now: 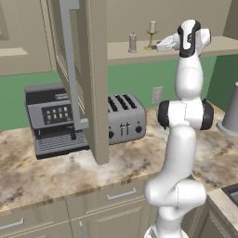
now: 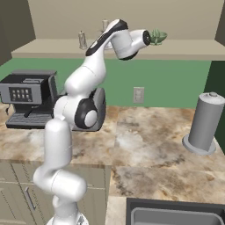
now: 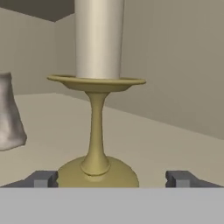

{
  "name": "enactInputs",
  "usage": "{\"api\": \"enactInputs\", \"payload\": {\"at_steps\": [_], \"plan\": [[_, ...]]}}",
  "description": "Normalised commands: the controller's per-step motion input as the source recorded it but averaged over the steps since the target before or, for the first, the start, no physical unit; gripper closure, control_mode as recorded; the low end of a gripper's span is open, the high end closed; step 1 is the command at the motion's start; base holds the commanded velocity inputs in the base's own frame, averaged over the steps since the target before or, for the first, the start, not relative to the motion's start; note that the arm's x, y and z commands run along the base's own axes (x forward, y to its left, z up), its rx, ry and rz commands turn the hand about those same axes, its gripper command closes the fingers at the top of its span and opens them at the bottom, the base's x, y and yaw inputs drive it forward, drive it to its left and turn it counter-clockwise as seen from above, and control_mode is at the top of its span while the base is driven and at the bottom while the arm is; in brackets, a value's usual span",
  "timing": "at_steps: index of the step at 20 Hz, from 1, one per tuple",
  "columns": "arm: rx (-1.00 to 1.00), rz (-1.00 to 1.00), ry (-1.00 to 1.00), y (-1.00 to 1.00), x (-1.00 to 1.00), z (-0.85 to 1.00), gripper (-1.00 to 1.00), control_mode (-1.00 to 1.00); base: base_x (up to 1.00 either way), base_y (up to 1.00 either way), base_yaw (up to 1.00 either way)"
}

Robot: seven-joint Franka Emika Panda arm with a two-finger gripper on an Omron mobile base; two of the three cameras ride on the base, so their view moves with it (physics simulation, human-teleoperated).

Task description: Pick the candle and candle from the dining table and place them in the open cabinet. Close the cabinet after placing the objects.

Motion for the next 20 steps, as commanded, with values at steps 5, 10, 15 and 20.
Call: {"api": "enactInputs", "payload": {"at_steps": [5, 10, 15, 20], "plan": [[0.02, 0.07, -0.01, -0.21, -0.11, 0.0, -1.0, -1.0, 0.0, 0.0, 0.0], [0.02, 0.05, 0.0, -0.18, -0.26, 0.03, -1.0, -1.0, 0.0, 0.0, 0.0], [0.0, 0.02, 0.0, -0.02, -0.57, 0.01, -1.0, -1.0, 0.0, 0.0, 0.0], [0.0, 0.01, 0.0, 0.24, -0.84, 0.0, -1.0, -1.0, 0.0, 0.0, 0.0]]}}
